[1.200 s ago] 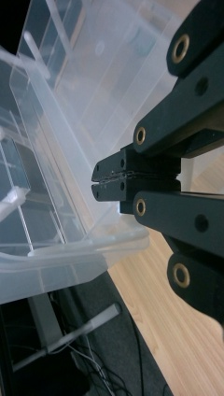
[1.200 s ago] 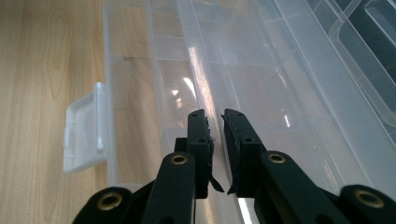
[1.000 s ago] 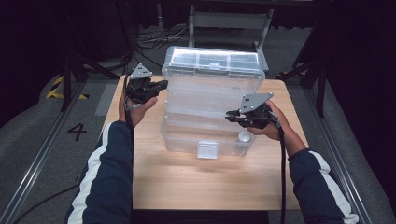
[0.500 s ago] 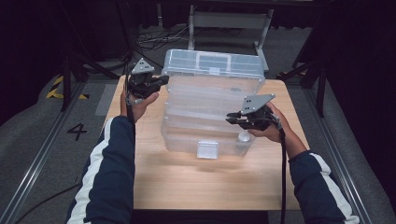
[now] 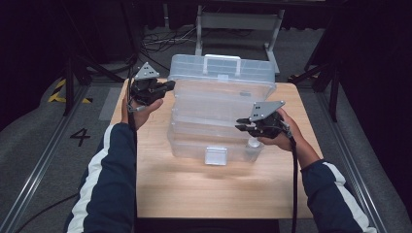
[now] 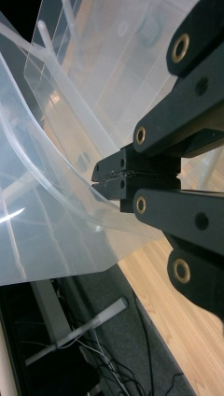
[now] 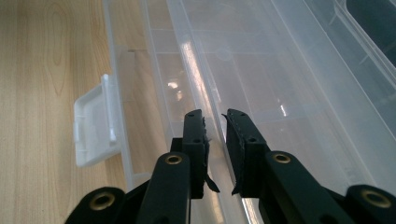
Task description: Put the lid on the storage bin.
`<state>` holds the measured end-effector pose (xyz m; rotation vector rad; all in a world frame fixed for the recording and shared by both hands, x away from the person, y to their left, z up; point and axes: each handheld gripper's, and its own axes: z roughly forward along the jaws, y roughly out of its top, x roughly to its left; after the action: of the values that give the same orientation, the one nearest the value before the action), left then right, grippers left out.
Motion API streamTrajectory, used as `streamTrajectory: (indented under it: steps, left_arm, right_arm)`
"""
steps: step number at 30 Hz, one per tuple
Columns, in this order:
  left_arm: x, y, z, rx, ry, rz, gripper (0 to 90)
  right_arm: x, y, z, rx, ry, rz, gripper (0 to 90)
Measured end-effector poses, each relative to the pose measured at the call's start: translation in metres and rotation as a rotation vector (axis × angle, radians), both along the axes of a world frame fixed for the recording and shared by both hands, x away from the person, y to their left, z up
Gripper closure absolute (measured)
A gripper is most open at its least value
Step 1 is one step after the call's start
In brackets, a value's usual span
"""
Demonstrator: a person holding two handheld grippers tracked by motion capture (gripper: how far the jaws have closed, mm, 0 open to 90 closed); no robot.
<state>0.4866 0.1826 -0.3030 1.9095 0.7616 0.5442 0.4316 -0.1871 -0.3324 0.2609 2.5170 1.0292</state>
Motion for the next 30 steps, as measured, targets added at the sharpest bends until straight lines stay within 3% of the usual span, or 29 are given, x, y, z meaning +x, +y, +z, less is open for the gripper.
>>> streamTrajectory:
  steps: [12, 17, 30]
  left_arm:
    - [-0.008, 0.003, -0.006, 0.005, -0.001, -0.029, 90.0]
    - [-0.012, 0.004, -0.009, 0.008, 0.004, -0.045, 90.0]
    - [-0.018, 0.004, -0.010, 0.050, -0.003, -0.061, 90.0]
  right_arm:
    - [-0.004, -0.004, -0.002, 0.013, 0.008, -0.018, 76.0]
    - [-0.007, -0.012, -0.001, 0.030, 0.009, -0.022, 79.2]
    - [-0.014, -0.030, -0.003, 0.048, 0.007, -0.044, 80.0]
